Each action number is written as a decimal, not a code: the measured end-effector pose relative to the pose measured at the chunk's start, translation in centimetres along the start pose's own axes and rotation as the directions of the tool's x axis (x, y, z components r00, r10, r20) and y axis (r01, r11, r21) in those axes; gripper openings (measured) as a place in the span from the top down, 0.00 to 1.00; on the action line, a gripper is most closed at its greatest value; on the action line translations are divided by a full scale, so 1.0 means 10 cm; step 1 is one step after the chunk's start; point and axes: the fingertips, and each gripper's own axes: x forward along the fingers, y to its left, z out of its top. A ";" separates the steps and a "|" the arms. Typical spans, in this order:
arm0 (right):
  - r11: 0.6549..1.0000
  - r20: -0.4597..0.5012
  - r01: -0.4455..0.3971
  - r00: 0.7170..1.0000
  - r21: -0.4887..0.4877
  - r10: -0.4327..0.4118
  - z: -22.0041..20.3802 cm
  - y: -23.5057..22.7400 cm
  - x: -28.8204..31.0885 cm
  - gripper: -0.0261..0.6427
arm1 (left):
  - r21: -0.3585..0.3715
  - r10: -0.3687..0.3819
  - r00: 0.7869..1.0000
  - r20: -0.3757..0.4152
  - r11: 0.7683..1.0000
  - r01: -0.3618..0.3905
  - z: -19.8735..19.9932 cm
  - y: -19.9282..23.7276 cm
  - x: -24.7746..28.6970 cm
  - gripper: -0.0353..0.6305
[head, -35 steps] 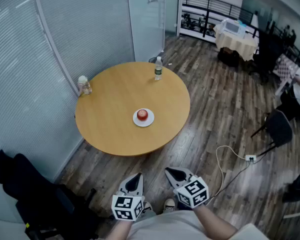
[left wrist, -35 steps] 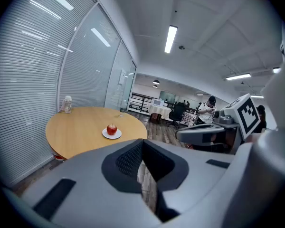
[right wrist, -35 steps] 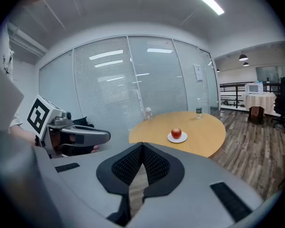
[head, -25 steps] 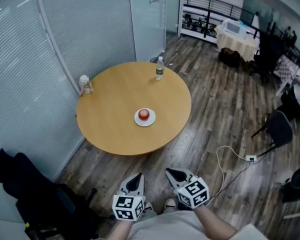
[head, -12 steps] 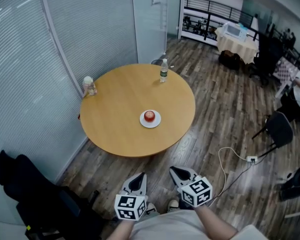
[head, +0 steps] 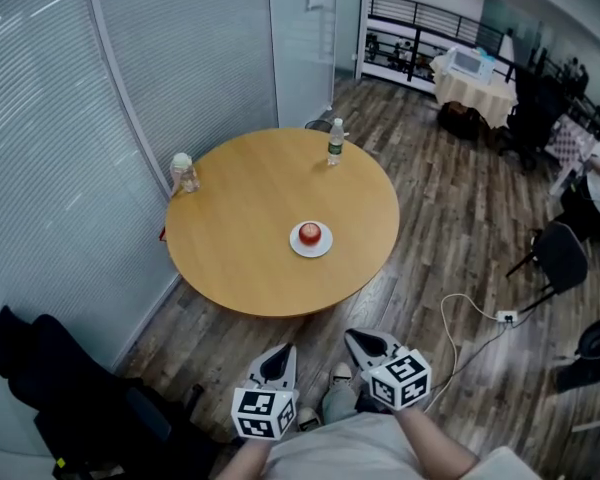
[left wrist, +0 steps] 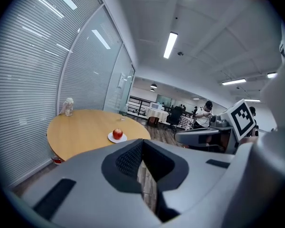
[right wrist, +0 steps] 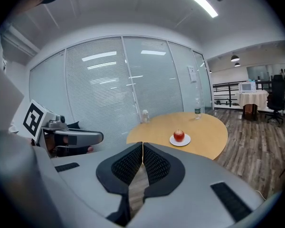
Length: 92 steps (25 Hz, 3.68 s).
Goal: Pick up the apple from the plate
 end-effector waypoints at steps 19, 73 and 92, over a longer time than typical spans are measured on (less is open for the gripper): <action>0.999 -0.034 -0.054 0.998 -0.006 0.054 0.63 -1.47 1.33 0.91 | 0.023 0.082 0.996 -0.033 0.996 -0.082 0.59 0.68 1.70 0.94; 0.993 -0.176 0.056 0.984 0.104 -0.038 0.66 -2.65 2.82 0.91 | 0.113 -0.019 0.966 -0.256 0.992 0.049 0.49 1.60 3.80 0.94; 0.989 -0.239 0.060 0.971 0.134 -0.027 0.40 -2.73 2.95 0.91 | 0.139 -0.061 0.905 -0.420 0.982 0.131 -0.17 1.70 4.33 0.42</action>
